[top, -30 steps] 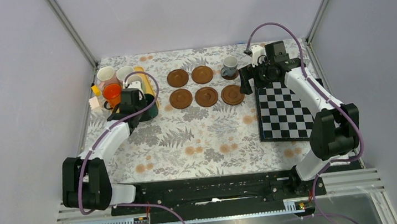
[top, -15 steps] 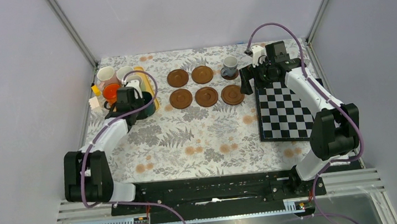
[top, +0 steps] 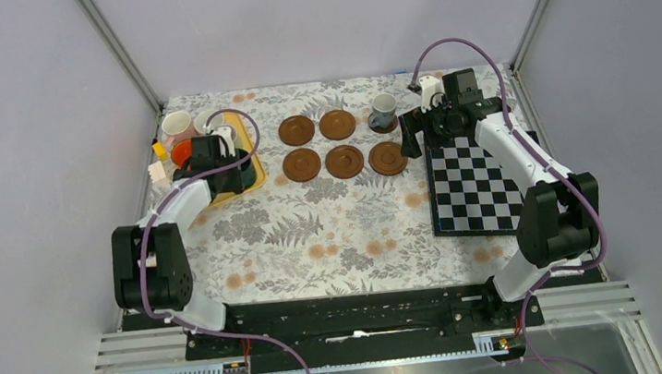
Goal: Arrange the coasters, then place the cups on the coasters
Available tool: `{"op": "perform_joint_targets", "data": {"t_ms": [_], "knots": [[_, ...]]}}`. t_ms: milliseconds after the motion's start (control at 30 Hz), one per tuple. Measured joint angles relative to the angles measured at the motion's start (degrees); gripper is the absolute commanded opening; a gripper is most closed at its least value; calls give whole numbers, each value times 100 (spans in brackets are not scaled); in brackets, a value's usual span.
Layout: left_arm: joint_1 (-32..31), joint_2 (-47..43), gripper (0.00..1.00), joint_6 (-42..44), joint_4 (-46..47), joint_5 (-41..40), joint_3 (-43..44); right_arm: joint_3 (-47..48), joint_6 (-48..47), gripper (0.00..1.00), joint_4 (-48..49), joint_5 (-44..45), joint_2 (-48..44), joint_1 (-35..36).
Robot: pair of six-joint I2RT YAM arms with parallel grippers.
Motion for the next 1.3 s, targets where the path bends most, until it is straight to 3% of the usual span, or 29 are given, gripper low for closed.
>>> {"op": "perform_joint_targets", "data": {"t_ms": [133, 500, 667, 867, 1300], "knots": [[-4, 321, 42, 31, -181, -11, 323, 0, 0, 99, 0, -4, 0, 0], [-7, 780, 40, -105, -293, -109, 472, -13, -4, 99, 0, -2, -2, -2], [-7, 881, 30, -223, -114, -125, 472, -55, -22, 100, 2, -2, -4, -2], [-4, 929, 1, -245, -9, -210, 470, -79, -24, 100, 0, -2, -7, -4], [-4, 308, 0, -142, -496, -68, 343, -79, -26, 100, 2, -4, -20, -9]]}}
